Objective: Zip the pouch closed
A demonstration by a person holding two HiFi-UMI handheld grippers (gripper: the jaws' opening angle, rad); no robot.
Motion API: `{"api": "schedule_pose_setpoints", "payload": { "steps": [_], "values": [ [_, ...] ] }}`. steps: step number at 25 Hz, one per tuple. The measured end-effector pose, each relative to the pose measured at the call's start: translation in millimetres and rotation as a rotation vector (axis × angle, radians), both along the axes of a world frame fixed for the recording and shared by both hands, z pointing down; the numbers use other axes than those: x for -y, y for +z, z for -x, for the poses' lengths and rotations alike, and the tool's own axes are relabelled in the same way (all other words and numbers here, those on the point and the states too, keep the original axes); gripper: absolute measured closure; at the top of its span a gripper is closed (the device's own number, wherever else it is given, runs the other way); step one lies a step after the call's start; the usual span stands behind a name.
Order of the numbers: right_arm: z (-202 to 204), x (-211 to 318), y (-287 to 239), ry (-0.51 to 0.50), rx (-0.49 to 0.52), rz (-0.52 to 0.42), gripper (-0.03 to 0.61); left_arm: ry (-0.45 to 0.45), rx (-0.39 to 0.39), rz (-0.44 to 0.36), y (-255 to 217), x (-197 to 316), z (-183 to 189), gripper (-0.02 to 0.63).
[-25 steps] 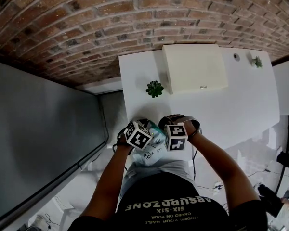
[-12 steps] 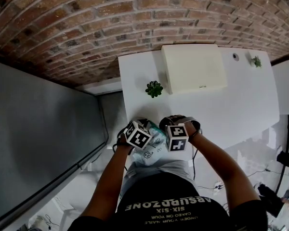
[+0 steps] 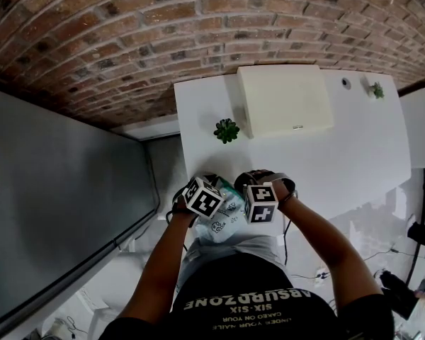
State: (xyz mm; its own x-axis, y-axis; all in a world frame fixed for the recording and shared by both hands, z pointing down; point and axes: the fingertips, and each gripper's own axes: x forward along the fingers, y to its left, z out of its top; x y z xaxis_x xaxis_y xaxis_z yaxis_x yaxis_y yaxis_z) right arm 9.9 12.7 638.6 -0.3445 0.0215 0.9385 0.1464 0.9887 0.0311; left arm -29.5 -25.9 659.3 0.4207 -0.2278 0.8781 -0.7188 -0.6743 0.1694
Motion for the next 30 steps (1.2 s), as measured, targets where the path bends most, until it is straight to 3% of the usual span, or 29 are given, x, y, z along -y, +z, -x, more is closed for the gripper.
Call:
{"api": "schedule_pose_setpoints", "payload": {
  "steps": [30],
  "values": [
    [-13,-8,1,0.019,-0.009,0.012,0.578,0.023,0.028,-0.015,2,0,-1,0.584]
  ]
}}
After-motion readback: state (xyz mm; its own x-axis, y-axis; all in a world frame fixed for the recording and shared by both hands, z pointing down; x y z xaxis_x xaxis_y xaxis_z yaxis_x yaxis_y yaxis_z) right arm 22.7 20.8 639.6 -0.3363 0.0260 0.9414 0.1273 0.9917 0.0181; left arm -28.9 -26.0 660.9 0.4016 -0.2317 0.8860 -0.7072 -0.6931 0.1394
